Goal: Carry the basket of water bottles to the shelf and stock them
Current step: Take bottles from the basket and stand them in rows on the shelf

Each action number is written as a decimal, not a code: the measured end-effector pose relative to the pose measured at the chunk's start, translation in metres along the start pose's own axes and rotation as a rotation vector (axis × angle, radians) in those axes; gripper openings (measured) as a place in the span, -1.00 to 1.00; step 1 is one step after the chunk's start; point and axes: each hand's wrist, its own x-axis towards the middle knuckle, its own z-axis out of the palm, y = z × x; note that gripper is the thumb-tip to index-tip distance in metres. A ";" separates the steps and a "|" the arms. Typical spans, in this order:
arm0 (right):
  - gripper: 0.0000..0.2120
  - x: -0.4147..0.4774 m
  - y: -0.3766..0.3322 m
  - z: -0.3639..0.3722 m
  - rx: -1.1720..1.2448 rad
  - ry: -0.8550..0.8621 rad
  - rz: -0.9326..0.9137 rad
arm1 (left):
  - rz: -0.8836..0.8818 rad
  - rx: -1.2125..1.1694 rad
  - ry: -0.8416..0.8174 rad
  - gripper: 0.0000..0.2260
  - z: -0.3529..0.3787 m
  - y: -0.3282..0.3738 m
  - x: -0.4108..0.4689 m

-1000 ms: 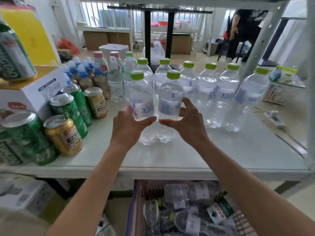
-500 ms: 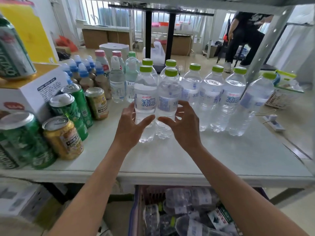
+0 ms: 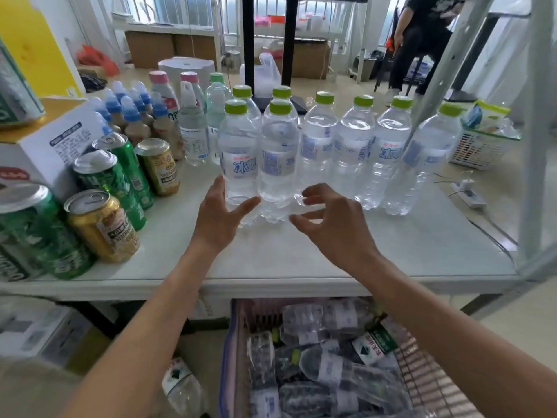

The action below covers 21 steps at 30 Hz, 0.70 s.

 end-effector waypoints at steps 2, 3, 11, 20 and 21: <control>-0.87 -0.034 0.006 -0.024 0.110 -0.061 0.021 | -0.017 0.003 0.009 -0.37 -0.001 0.002 0.000; -0.90 -0.050 0.013 -0.035 0.134 -0.097 0.029 | -0.025 -0.006 0.017 -0.37 -0.001 0.002 0.001; -0.83 -0.131 0.135 -0.048 -0.304 -0.540 0.049 | 0.077 0.135 0.331 -0.38 0.003 0.029 -0.043; -0.57 -0.148 0.230 0.000 -0.641 -1.007 0.246 | 0.512 0.424 -0.648 -0.83 0.078 0.038 -0.158; -0.48 -0.145 0.240 0.007 -0.625 -0.982 0.249 | 0.491 0.516 -0.765 -0.80 0.095 0.026 -0.166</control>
